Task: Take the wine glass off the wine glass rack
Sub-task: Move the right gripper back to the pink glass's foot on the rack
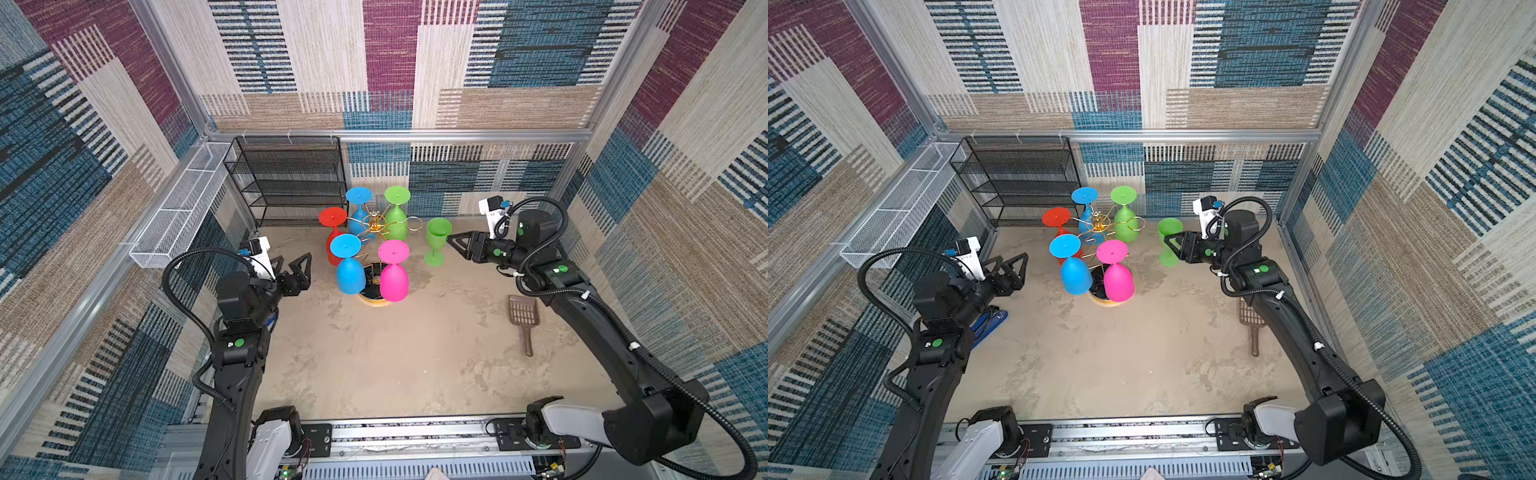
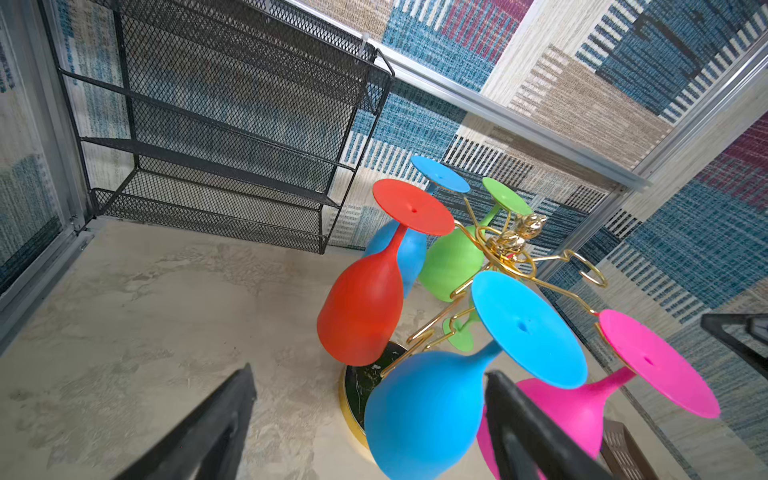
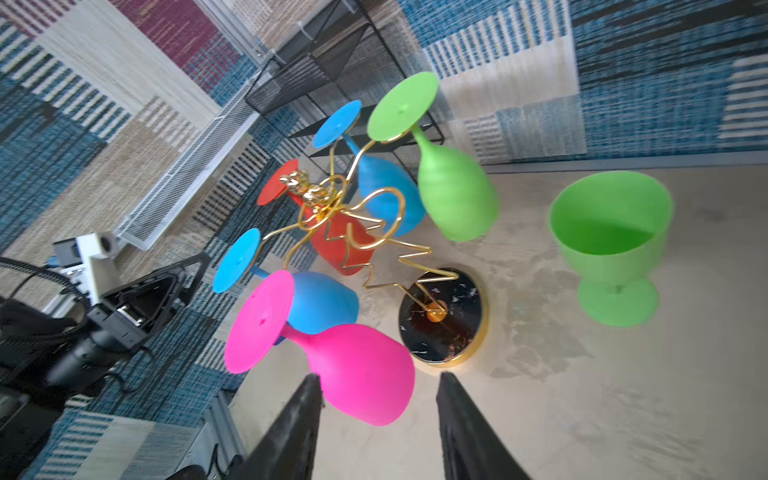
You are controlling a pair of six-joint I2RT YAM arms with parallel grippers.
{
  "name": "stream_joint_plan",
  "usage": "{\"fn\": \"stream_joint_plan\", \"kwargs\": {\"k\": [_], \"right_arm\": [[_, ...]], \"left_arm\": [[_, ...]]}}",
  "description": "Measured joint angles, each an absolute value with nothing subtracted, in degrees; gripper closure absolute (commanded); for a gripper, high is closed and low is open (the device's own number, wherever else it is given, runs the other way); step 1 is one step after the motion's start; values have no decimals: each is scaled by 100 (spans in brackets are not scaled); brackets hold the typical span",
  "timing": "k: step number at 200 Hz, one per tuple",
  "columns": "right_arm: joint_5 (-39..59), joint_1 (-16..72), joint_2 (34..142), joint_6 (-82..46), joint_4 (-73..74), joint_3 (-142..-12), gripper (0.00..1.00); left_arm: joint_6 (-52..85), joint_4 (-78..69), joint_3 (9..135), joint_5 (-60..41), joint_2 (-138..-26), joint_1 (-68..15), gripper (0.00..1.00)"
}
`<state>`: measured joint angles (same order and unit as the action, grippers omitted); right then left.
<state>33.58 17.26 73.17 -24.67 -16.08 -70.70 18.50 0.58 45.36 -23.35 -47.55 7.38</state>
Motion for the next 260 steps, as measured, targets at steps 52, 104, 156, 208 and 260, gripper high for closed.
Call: {"fn": "stream_joint_plan", "kwargs": {"k": [52,104,156,208,260], "right_arm": [[3439,2556,7946,-2958,-954,-7164,53],[3507,2740,8167,-3428,-410,-7153,55],[3645,2838,8340,-3680,-198,-7126,57],[3743,2919,8451,-3846,-97,-7129,69],[3898,2941,8477,-3966,51,-7129,76]], "left_arm": [[1933,23,4482,-2412,-4685,764,11],[1951,19,4475,-2414,-4674,775,11],[1953,-16,4464,-2414,-4652,775,11],[1953,-19,4456,-2416,-4644,775,11],[1953,-19,4445,-2427,-4626,775,11]]}}
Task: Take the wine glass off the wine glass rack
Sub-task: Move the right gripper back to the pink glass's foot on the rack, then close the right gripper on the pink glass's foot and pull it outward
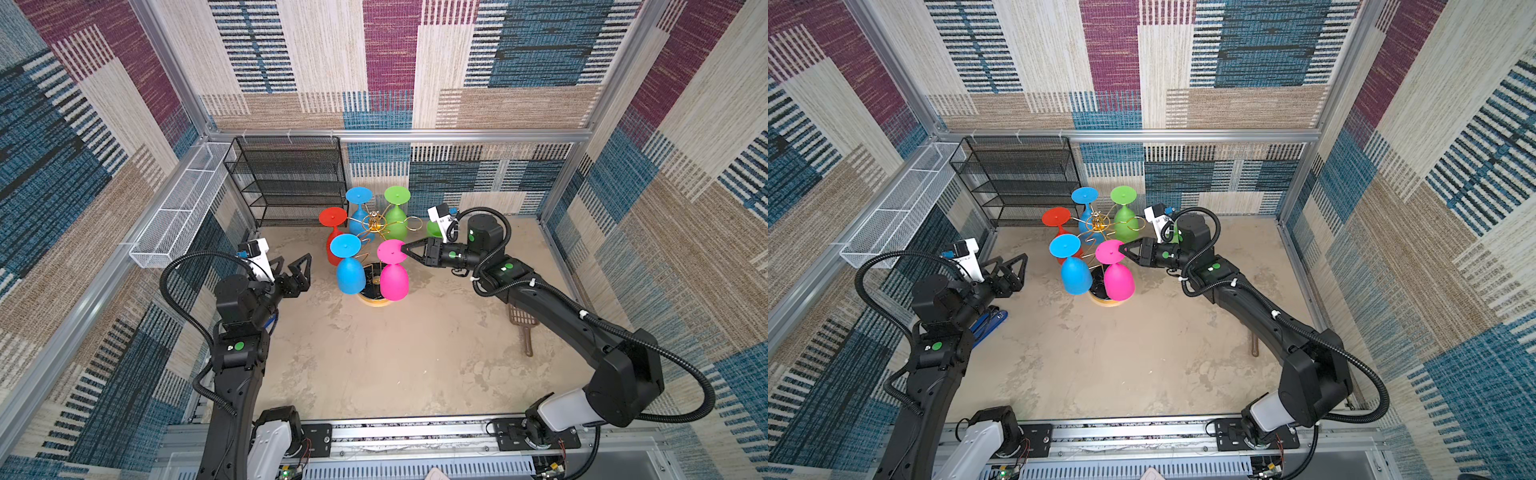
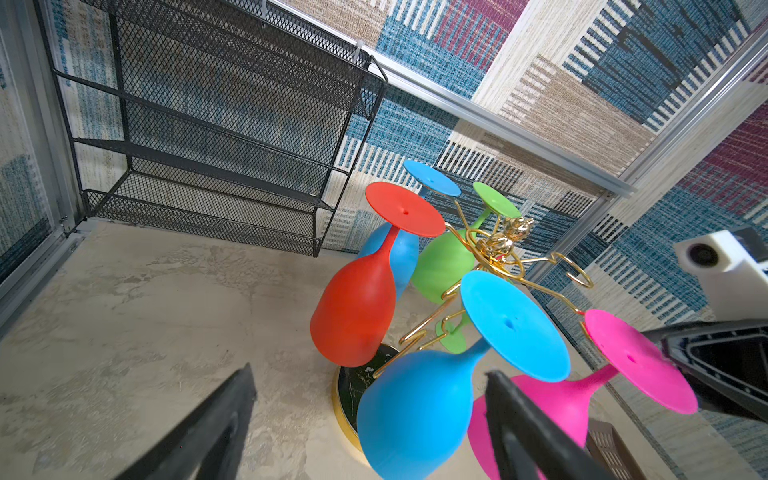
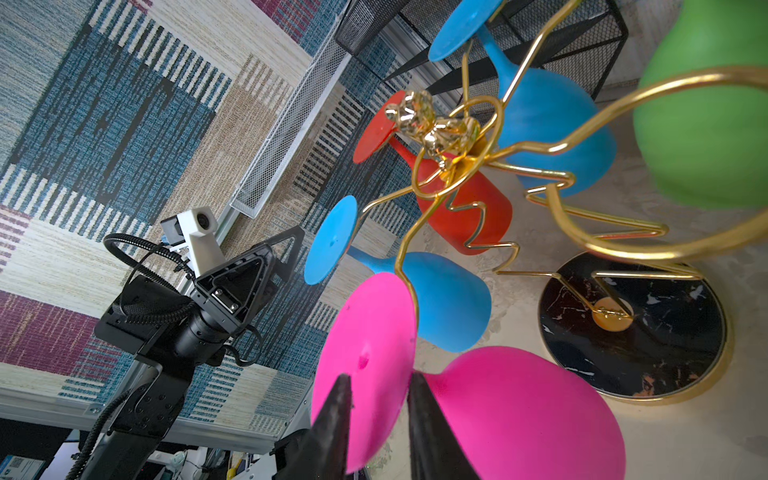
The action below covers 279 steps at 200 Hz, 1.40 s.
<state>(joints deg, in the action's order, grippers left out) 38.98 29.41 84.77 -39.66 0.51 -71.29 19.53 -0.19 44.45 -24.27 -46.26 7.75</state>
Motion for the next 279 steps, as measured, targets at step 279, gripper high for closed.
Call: {"fn": "stream_joint_plan", "kwargs": {"k": [279], "right_arm": [[3986,2945,8230,-5076,718,-7061,100]], "left_arm": [[1953,-19,4445,-2429,-4532,777,11]]}}
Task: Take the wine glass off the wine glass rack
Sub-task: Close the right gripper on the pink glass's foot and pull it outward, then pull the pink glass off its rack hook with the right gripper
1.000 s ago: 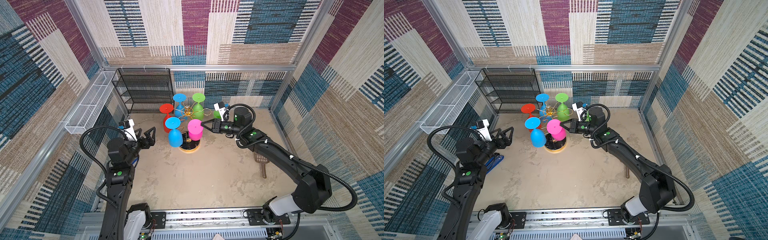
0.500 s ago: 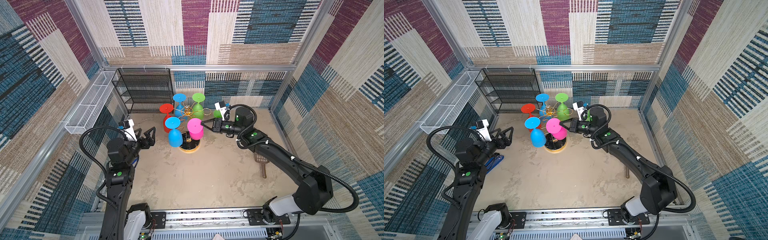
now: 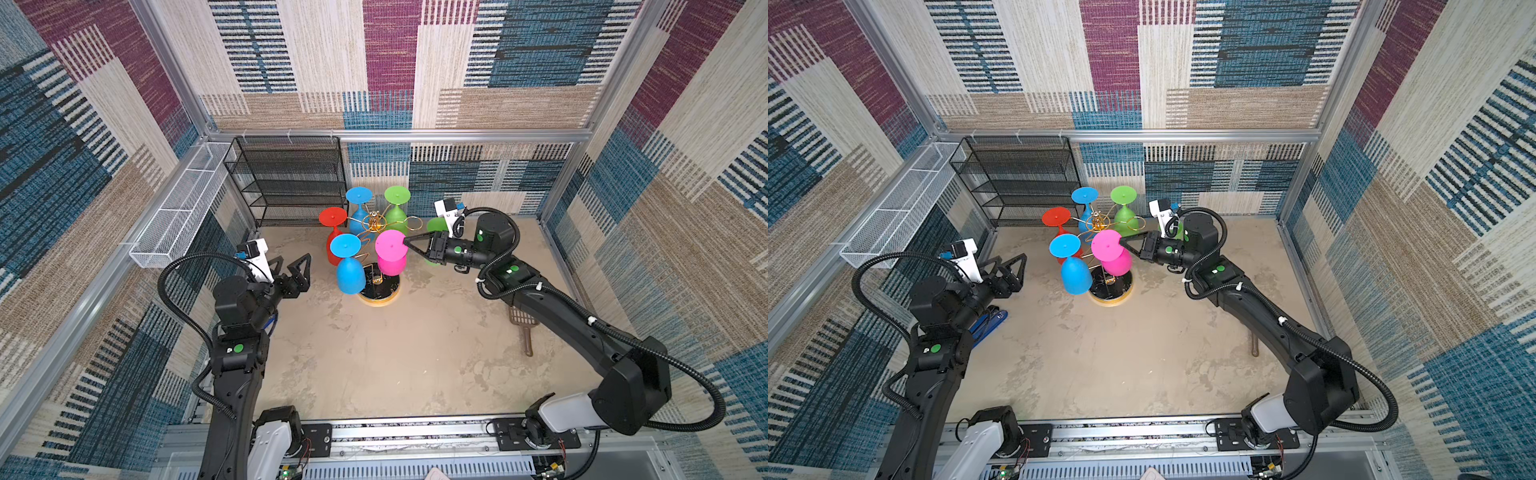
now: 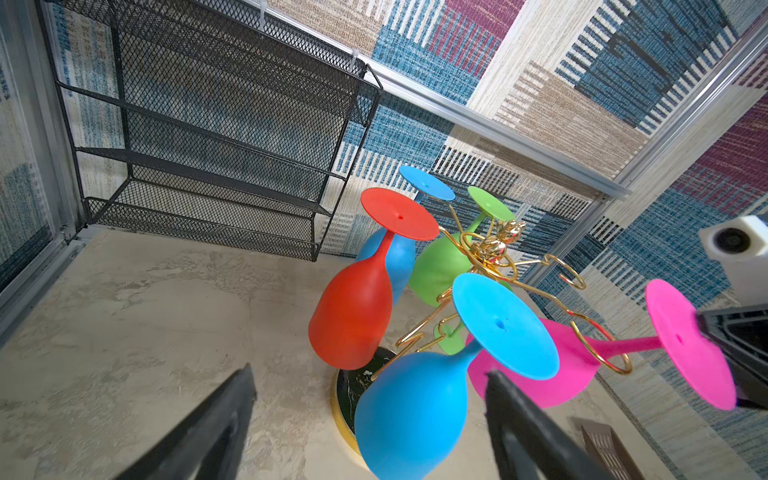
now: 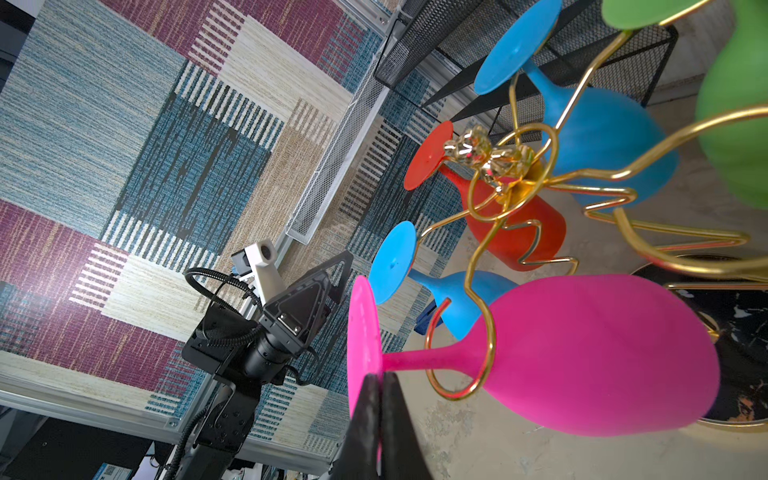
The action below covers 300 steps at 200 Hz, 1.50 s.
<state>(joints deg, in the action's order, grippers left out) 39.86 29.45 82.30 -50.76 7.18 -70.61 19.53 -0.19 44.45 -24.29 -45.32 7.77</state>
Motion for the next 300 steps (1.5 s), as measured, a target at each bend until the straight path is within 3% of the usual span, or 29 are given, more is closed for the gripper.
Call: {"fn": "stream_joint_plan", "kwargs": {"k": [300], "right_arm": [[3800,3083,9223,-5341,1232,-7701,100]], "left_arm": [[1953,-19,4442,-2429,-4501,781,11]]}}
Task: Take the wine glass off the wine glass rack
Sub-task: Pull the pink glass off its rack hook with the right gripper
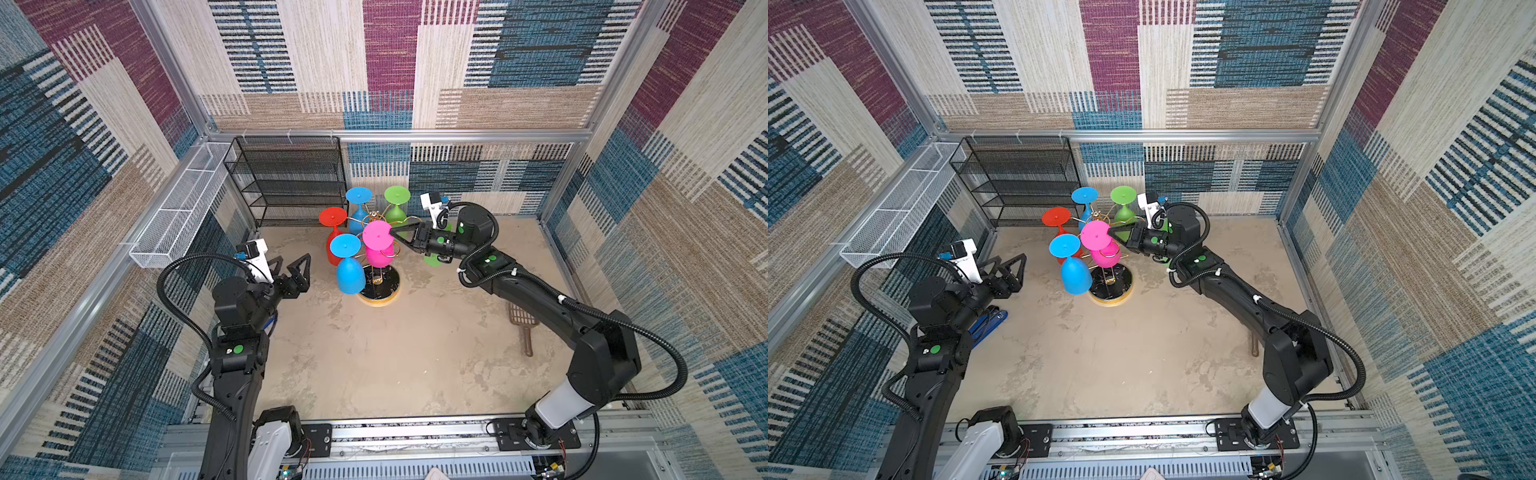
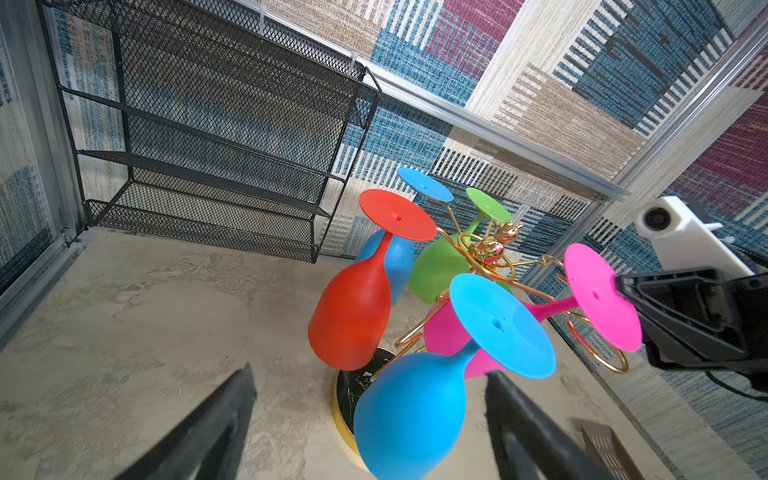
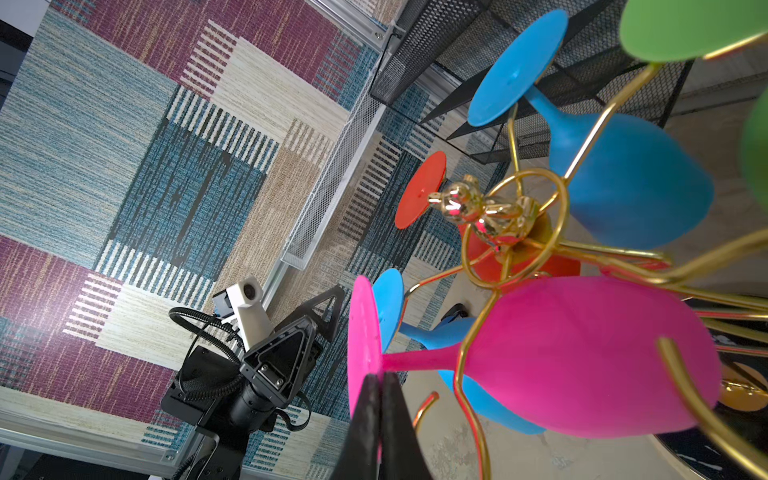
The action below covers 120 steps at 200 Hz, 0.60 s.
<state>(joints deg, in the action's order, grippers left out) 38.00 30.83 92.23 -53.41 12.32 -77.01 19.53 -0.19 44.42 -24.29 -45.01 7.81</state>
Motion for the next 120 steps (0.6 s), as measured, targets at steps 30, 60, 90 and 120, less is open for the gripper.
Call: {"fn": "stream_joint_plan", "kwargs": {"k": [30,60,90,120], "right_arm": [[3824,3120,9144,-5249,1164,-7675,100],[3857,3205,9048,-5070,965,-7664,100],[3859,3301,8947,-4856,711,-7653,100],[3846,3330,8750,-4729,515,-7496,100]], "left_arm": [[1953,-19,4442,-2429,-4501,779,11],[1953,-19,4436,-2429,-4501,781,11],[1953,-19,4429,-2429,-4501,781,11],[1953,-19,4423,-2429,-4499,781,11]]}}
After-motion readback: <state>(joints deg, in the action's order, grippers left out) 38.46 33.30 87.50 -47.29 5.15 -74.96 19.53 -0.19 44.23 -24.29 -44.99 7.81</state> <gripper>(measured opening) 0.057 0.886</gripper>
